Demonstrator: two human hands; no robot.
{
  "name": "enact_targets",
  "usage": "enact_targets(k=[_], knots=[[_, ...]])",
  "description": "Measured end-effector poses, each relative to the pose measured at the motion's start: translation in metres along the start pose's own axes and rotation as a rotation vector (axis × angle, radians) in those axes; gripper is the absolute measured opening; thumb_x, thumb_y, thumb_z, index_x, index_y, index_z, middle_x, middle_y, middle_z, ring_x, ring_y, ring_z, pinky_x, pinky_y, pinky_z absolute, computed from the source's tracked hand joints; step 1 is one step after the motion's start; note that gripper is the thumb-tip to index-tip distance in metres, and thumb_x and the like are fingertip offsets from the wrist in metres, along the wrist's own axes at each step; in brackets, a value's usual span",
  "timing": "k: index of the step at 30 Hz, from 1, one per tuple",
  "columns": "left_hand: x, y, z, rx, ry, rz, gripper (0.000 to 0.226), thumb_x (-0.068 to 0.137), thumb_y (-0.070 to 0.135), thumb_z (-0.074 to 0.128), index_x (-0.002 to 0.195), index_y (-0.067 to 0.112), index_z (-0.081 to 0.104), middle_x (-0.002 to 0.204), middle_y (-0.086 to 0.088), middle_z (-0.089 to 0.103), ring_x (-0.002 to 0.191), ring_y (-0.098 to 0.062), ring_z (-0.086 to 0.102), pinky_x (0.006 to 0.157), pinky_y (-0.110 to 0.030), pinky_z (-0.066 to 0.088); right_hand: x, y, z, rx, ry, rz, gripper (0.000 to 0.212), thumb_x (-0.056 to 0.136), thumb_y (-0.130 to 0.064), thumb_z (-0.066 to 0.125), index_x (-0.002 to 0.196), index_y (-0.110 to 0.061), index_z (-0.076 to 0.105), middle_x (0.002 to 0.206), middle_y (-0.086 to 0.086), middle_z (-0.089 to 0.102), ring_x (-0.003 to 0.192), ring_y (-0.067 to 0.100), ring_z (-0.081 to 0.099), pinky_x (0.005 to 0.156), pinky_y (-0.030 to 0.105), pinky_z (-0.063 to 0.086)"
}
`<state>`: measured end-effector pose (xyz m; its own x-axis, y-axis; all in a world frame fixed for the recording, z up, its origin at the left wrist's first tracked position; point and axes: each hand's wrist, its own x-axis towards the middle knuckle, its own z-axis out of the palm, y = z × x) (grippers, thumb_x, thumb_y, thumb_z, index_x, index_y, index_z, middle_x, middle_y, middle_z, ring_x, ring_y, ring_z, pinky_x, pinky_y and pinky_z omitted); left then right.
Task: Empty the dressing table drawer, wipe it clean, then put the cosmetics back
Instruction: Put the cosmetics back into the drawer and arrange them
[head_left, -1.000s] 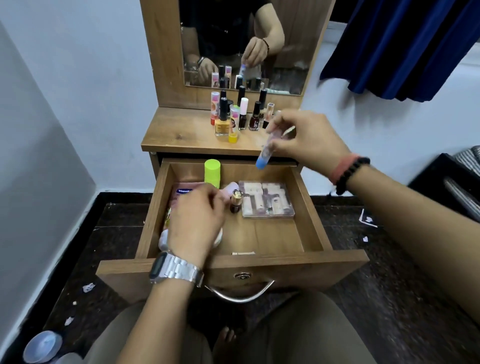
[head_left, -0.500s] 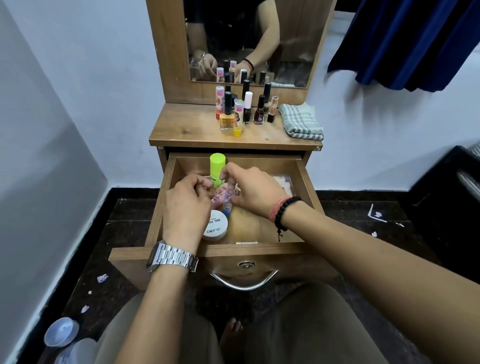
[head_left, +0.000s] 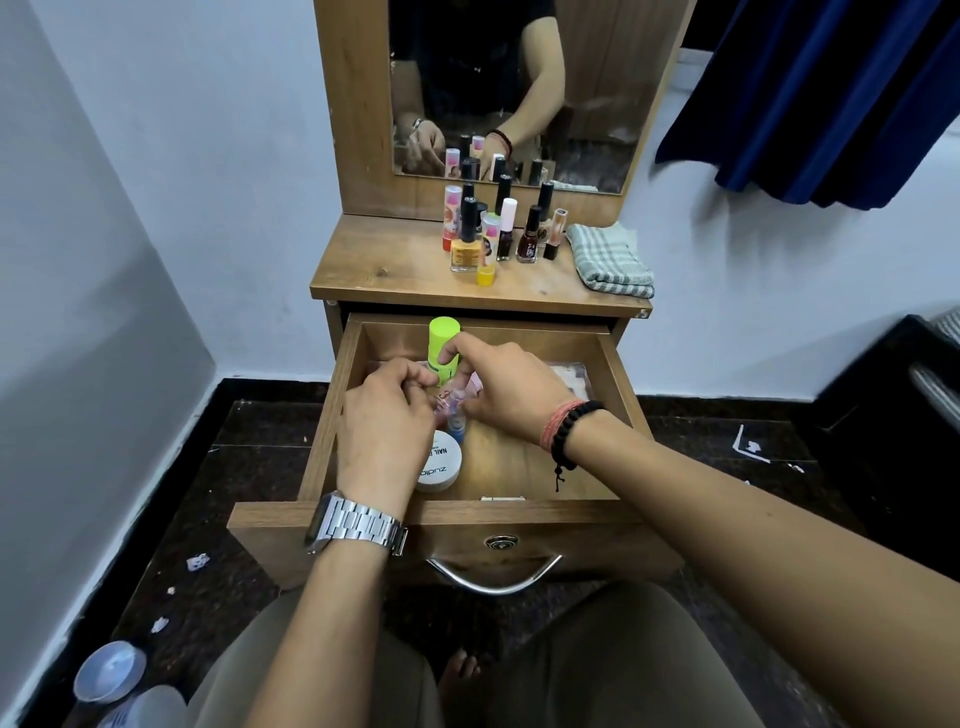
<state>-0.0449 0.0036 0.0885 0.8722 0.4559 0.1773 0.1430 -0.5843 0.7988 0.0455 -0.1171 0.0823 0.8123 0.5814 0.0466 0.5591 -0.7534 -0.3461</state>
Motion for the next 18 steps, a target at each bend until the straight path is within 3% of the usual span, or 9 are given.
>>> enact_targets(k=[3, 8, 12, 15, 16, 18], knots=[[-0.001, 0.001, -0.001, -0.001, -0.011, -0.006, 0.023, 0.095, 0.009, 0.047, 0.091, 0.020, 0.067, 0.092, 0.004, 0.070, 0.064, -0.001, 0.058, 0.056, -0.011, 0.040, -0.002, 0.003, -0.007, 0.002, 0.008, -0.013, 0.046, 0.078, -0.014, 0.066, 0.116, -0.030, 0.046, 0.101, -0.013, 0.065, 0.091, 0.021, 0.062, 0.074, 0.031, 0.047], [-0.002, 0.001, -0.001, -0.028, -0.029, -0.023, 0.025, 0.093, 0.007, 0.045, 0.089, 0.021, 0.066, 0.093, 0.002, 0.072, 0.076, -0.012, 0.065, 0.065, -0.027, 0.049, -0.007, 0.003, -0.027, 0.032, 0.046, -0.055, 0.041, 0.079, -0.024, 0.069, 0.115, -0.028, 0.051, 0.099, -0.013, 0.062, 0.084, 0.012, 0.060, 0.076, 0.036, 0.052], [-0.002, 0.004, -0.002, -0.011, -0.042, -0.023, 0.026, 0.093, 0.008, 0.045, 0.084, 0.026, 0.062, 0.091, -0.001, 0.072, 0.085, -0.023, 0.066, 0.076, -0.042, 0.053, 0.007, 0.015, -0.069, 0.066, 0.322, -0.063, 0.019, 0.085, -0.022, 0.065, 0.103, -0.027, 0.060, 0.094, -0.013, 0.064, 0.083, 0.003, 0.057, 0.091, 0.033, 0.049], [-0.002, 0.003, 0.000, -0.013, -0.040, -0.027, 0.027, 0.092, 0.009, 0.046, 0.081, 0.029, 0.060, 0.086, 0.000, 0.072, 0.082, -0.024, 0.066, 0.074, -0.041, 0.053, 0.032, 0.036, -0.108, 0.137, 0.542, 0.036, 0.022, 0.084, -0.009, 0.059, 0.101, -0.020, 0.065, 0.098, -0.008, 0.067, 0.085, 0.003, 0.057, 0.077, 0.011, 0.047], [-0.002, 0.002, 0.000, -0.014, -0.042, -0.028, 0.027, 0.092, 0.009, 0.047, 0.081, 0.029, 0.060, 0.083, 0.001, 0.072, 0.080, -0.023, 0.067, 0.072, -0.039, 0.053, 0.041, 0.046, -0.118, 0.128, 0.584, 0.085, 0.025, 0.083, -0.007, 0.058, 0.102, -0.021, 0.065, 0.101, -0.008, 0.066, 0.088, 0.004, 0.057, 0.076, 0.009, 0.045], [-0.002, 0.002, 0.000, -0.029, -0.044, -0.036, 0.027, 0.092, 0.008, 0.047, 0.081, 0.028, 0.061, 0.078, 0.004, 0.071, 0.077, -0.020, 0.067, 0.068, -0.034, 0.052, 0.057, 0.065, -0.131, 0.075, 0.599, 0.164, 0.033, 0.080, -0.005, 0.058, 0.105, -0.025, 0.065, 0.109, -0.007, 0.066, 0.094, 0.008, 0.058, 0.082, 0.020, 0.048]])
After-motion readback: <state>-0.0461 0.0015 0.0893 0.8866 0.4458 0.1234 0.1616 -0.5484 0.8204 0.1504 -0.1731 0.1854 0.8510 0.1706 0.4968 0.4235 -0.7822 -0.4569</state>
